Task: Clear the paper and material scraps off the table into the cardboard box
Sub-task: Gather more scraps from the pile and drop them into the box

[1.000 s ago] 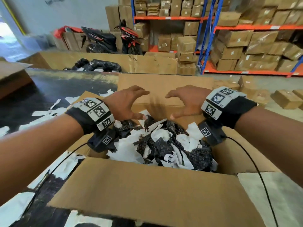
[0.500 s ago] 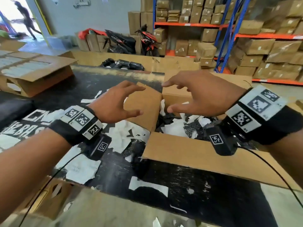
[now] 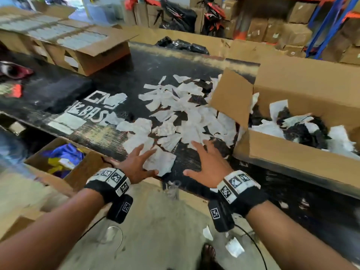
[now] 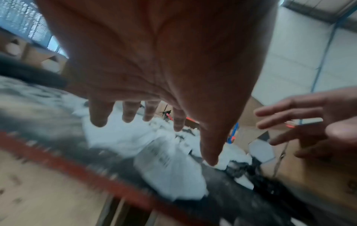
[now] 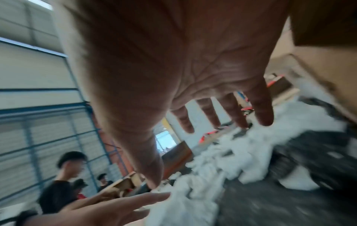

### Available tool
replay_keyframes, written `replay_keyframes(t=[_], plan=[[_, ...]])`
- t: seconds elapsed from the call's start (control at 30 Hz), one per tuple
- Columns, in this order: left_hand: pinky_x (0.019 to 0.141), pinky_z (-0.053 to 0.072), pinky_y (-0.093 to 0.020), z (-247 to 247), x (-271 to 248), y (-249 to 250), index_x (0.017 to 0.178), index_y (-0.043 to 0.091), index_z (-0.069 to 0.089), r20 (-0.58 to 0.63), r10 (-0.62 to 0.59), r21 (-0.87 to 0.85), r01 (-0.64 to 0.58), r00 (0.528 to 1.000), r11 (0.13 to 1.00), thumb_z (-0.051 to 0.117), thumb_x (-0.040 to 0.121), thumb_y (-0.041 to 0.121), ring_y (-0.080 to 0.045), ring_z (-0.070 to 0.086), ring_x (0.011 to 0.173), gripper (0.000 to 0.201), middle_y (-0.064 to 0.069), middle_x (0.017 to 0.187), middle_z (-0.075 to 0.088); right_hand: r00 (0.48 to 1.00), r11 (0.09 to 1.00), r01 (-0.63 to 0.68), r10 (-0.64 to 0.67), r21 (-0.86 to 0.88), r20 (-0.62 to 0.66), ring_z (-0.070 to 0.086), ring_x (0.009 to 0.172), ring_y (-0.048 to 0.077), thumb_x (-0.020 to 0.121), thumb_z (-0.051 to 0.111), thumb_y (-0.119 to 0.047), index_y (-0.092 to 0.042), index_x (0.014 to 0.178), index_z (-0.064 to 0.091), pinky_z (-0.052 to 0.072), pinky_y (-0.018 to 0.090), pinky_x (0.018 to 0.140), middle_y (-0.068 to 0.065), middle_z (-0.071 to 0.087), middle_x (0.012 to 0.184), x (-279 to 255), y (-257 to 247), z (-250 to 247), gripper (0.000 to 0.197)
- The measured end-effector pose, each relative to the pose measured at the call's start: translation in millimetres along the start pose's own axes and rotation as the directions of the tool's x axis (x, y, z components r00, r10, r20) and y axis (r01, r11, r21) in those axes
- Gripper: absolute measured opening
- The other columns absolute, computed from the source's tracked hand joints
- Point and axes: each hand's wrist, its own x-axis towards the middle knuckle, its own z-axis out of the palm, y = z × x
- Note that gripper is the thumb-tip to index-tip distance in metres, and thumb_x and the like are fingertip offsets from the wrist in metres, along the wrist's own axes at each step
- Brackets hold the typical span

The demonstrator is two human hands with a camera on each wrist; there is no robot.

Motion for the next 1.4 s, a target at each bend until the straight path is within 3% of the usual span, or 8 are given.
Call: replay_keyframes(t=[0.23, 0.53, 0.7, 0.83, 0.93, 1.03, 1.27, 1.4], plan=[[0.122, -0.002, -0.061, 41, 24, -13, 0.155, 0.052, -0.006, 0.055, 0.084, 0.179, -0.093, 0.995, 0.979, 0.028, 0.100, 0.064, -0.027, -0.013, 0.155, 0.066, 0.000, 0.167, -0.021, 0.893, 0.893, -0.442, 0.447, 0.088, -0.053, -0.003, 0.149, 0.046, 0.086, 0.054, -0.067, -0.030, 0.156, -0.011, 0.026, 0.058, 0.115, 0.014, -0.020, 0.163, 41, 49, 56, 0.102], [0.124, 0.008, -0.056, 13, 115, 4, 0.155, 0.051, 0.004, 0.029, 0.261, 0.268, -0.259, 0.965, 0.928, 0.030, 0.097, 0.067, -0.028, -0.003, 0.156, 0.066, -0.004, 0.169, -0.006, 0.997, 0.967, -0.069, 0.071, 0.244, 0.002, -0.003, 0.153, 0.022, 0.091, 0.056, -0.053, -0.038, 0.157, 0.008, 0.027, 0.045, 0.117, -0.004, -0.007, 0.166, 125, 10, 68, 0.083], [0.107, 0.042, -0.049, -23, 127, 4, 0.144, 0.034, 0.044, -0.304, 0.323, 0.200, -0.271, 0.896, 0.941, 0.050, 0.082, 0.064, -0.028, 0.042, 0.135, 0.069, -0.007, 0.151, 0.036, 0.913, 0.994, 0.012, 0.033, 0.108, -0.406, 0.034, 0.138, 0.023, 0.084, 0.051, -0.050, -0.029, 0.138, 0.051, 0.035, 0.050, 0.109, 0.001, 0.040, 0.151, 146, 2, 44, 0.058], [0.111, 0.026, -0.068, -35, 135, -17, 0.146, 0.033, 0.038, -0.473, 0.095, 0.170, -0.015, 0.876, 0.985, 0.054, 0.073, 0.075, -0.039, 0.021, 0.145, 0.085, -0.012, 0.156, 0.024, 0.857, 0.956, -0.284, 0.288, 0.073, -0.427, 0.015, 0.147, 0.034, 0.082, 0.050, -0.062, -0.033, 0.149, 0.033, 0.020, 0.058, 0.113, 0.008, 0.019, 0.162, 160, 21, 30, 0.075], [0.108, 0.007, -0.079, -28, 160, -42, 0.156, 0.044, 0.001, -0.311, -0.154, 0.094, 0.191, 0.938, 0.977, 0.045, 0.061, 0.097, -0.049, -0.017, 0.149, 0.118, -0.006, 0.166, -0.020, 0.820, 0.854, -0.517, 0.514, 0.062, -0.251, -0.007, 0.149, 0.041, 0.081, 0.045, -0.075, -0.036, 0.157, 0.005, 0.005, 0.063, 0.115, 0.012, -0.003, 0.165, 179, 41, 28, 0.094], [0.111, 0.013, -0.078, -25, 183, -56, 0.154, 0.048, -0.014, -0.170, -0.227, 0.025, 0.234, 0.959, 0.972, 0.034, 0.053, 0.105, -0.055, -0.008, 0.148, 0.125, -0.005, 0.164, -0.028, 0.792, 0.797, -0.593, 0.603, 0.113, -0.100, -0.011, 0.149, 0.043, 0.083, 0.044, -0.076, -0.036, 0.157, -0.001, 0.003, 0.061, 0.118, 0.012, -0.013, 0.165, 199, 49, 36, 0.096], [0.121, 0.011, -0.063, -52, 209, -52, 0.160, 0.030, 0.011, 0.059, 0.213, 0.075, -0.217, 0.975, 0.973, 0.028, 0.060, 0.092, -0.038, -0.008, 0.154, 0.119, -0.010, 0.168, -0.010, 0.929, 0.929, -0.310, 0.341, 0.202, -0.146, 0.002, 0.152, 0.033, 0.093, 0.051, -0.050, -0.031, 0.158, 0.013, 0.008, 0.048, 0.122, 0.012, 0.012, 0.165, 234, 8, 63, 0.078], [0.117, 0.003, -0.071, -85, 205, -69, 0.158, 0.041, 0.015, -0.176, 0.358, 0.078, -0.350, 0.917, 0.934, 0.044, 0.070, 0.083, -0.031, -0.012, 0.155, 0.102, -0.002, 0.169, -0.007, 0.892, 0.928, -0.197, 0.303, 0.316, -0.335, 0.023, 0.146, 0.031, 0.089, 0.055, -0.038, -0.026, 0.147, 0.039, 0.021, 0.049, 0.119, 0.011, 0.033, 0.156, 243, -11, 56, 0.062]])
